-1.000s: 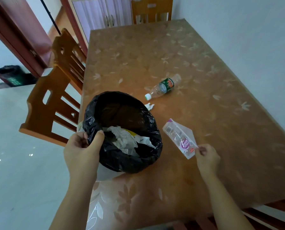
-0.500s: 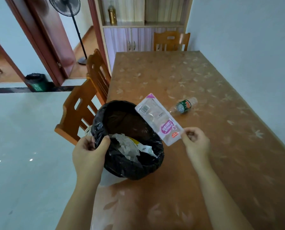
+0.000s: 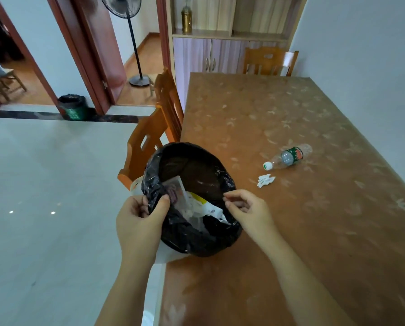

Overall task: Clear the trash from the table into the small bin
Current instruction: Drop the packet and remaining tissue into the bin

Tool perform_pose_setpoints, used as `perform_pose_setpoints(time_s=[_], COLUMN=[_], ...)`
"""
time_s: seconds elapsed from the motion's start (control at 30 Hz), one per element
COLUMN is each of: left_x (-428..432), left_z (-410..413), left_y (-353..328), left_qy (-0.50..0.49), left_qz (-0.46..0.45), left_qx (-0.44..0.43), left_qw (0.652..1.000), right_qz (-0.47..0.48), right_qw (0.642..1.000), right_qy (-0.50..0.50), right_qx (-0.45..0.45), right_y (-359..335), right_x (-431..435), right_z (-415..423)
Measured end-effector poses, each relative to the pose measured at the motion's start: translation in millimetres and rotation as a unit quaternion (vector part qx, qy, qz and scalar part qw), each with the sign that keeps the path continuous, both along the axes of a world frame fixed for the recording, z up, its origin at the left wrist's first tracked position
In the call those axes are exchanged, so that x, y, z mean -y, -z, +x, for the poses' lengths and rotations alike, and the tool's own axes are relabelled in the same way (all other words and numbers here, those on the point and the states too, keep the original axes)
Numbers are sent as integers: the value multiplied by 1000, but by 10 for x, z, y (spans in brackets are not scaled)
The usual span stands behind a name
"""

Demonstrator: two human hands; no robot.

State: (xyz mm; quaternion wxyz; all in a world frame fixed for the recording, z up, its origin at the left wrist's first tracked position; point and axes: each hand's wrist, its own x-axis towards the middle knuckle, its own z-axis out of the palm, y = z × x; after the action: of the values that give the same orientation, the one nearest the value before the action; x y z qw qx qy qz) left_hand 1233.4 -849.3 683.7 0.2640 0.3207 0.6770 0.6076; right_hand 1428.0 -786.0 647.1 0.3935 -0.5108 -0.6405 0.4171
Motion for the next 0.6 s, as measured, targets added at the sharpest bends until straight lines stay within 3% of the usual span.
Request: perform_pose_setpoints(time_s=[0.27, 0.6], left_x=[-249, -870], left_z=[67, 485], left_y=[75, -36], left_qy=[48, 42], left_qz=[-4, -12], left_qx=[-4, -79], left_qw=[999, 996], right_qz=[-45, -117], right_qw=[982, 959], right_qy=[184, 259], right_qx=[-7, -1], right_y=[328, 810], right_x=[-135, -1126], right_z=[589, 1189])
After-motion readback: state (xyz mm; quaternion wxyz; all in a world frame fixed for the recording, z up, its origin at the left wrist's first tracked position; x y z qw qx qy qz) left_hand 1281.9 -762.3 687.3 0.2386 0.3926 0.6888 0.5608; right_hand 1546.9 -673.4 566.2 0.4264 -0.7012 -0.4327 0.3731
